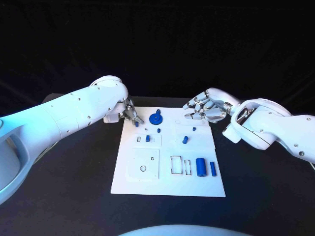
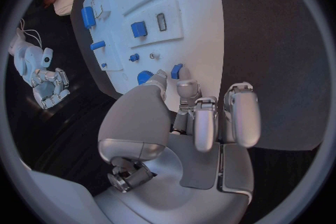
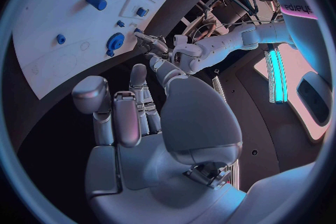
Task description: Assemble the parts on the task board
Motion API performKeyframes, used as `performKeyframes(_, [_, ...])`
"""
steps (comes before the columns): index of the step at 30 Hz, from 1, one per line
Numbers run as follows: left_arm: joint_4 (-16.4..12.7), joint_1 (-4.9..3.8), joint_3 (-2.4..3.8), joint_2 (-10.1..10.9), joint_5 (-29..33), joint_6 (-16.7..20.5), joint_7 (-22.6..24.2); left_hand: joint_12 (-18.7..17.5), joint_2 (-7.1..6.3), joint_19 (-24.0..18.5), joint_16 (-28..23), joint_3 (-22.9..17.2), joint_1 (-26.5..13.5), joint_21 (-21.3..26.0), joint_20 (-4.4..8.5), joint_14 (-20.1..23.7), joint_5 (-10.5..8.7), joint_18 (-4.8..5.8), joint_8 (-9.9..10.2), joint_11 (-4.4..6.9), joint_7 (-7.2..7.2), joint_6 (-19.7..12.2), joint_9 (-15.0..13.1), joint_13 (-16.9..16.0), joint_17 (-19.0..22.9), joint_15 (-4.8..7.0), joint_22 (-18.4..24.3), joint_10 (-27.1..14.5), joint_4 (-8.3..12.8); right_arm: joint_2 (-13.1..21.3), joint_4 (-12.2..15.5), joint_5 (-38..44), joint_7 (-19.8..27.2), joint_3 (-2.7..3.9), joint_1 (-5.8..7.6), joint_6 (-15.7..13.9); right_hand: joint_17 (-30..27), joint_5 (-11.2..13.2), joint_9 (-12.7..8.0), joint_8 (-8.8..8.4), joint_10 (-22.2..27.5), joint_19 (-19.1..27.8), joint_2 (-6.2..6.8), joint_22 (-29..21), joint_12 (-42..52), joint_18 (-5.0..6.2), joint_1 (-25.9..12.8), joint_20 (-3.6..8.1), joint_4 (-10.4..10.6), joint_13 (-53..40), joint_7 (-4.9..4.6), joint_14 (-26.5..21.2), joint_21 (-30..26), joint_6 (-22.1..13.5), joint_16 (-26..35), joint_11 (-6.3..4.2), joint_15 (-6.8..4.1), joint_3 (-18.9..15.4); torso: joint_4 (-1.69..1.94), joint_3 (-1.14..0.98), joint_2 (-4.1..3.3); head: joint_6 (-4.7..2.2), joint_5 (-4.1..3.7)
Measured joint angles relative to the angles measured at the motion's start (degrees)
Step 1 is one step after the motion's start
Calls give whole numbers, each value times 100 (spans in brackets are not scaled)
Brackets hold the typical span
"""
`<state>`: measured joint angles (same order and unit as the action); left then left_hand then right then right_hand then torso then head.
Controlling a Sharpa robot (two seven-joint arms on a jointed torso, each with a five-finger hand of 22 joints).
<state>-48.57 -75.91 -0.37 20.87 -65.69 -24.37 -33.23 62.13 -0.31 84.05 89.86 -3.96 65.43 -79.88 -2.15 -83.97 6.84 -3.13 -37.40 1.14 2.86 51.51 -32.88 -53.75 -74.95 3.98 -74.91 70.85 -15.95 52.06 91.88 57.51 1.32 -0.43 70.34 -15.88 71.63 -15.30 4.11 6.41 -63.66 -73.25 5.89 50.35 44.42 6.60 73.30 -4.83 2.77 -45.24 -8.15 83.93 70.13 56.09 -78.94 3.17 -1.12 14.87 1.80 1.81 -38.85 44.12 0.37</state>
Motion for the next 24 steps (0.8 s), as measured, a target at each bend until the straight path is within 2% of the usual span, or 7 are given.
performKeyframes(8, [12,2,-4,-7,-49,21,7,0,159,0,0,-11,159,0,0,-8,0,0,-29,0,0,0,-17,0,0,33,0,0,11,1,-1,2,0,0,0,3,-9,0,0,0,-2,0,0,-5,0,-1,0,0,0,5,0,0,0,0,0,2,0,0,0,-1,2,4,2])
performKeyframes(15, [11,3,-4,-19,-72,83,21,0,385,-1,0,-541,811,0,42,-2,30,0,-50,31,-63,-108,-21,52,1,83,0,-32,355,1,-4,3,-1,0,0,7,-8,0,0,0,-2,0,0,-5,0,0,0,0,0,5,0,0,0,0,0,2,0,0,0,-1,2,16,-2])
performKeyframes(18, [10,0,-2,-18,-73,122,31,-85,325,-21,0,-1049,1072,0,61,-2,50,-1,-7,41,-35,-212,0,105,1,83,0,-43,539,1,-5,3,-2,0,0,9,-8,0,0,23,-2,0,0,-5,0,0,0,0,0,5,0,0,0,0,0,2,0,0,1,-1,3,18,-3])
performKeyframes(19, [8,0,-2,-15,-71,131,34,-106,307,-21,0,-1106,1113,0,62,-2,63,0,-7,40,-17,-231,0,120,1,83,0,-43,500,1,-6,3,-2,0,0,10,-8,0,0,23,-2,0,0,-5,0,0,0,0,0,5,0,0,0,0,0,2,0,0,1,-1,3,19,-4])
performKeyframes(20, [6,1,-2,-9,-64,143,38,-123,269,-21,0,-1312,1134,0,61,-2,65,0,-38,14,-7,-243,-1,153,1,83,0,-70,305,1,-7,3,-2,0,0,11,-8,0,0,23,-2,0,0,-5,0,0,0,0,0,5,0,0,0,0,0,2,0,0,1,-1,4,21,-5])
performKeyframes(21, [5,2,-3,-3,-55,150,40,-141,123,-21,0,-1568,1079,0,61,-2,67,0,-124,-3,11,-262,-25,184,1,83,0,-82,148,1,-7,3,-3,0,0,12,-8,0,0,23,-2,0,0,-5,0,0,0,0,0,5,0,0,0,0,0,2,0,0,1,-1,4,22,-5])
performKeyframes(24, [-5,4,-5,23,-22,165,48,-158,-110,-21,0,-2118,872,0,61,-2,69,0,-215,-5,19,-270,-105,225,2,83,0,-80,197,3,-7,3,-3,0,0,14,-8,0,0,23,-3,0,0,-5,0,0,0,0,0,5,0,0,0,0,0,2,0,0,4,-1,6,32,-11])
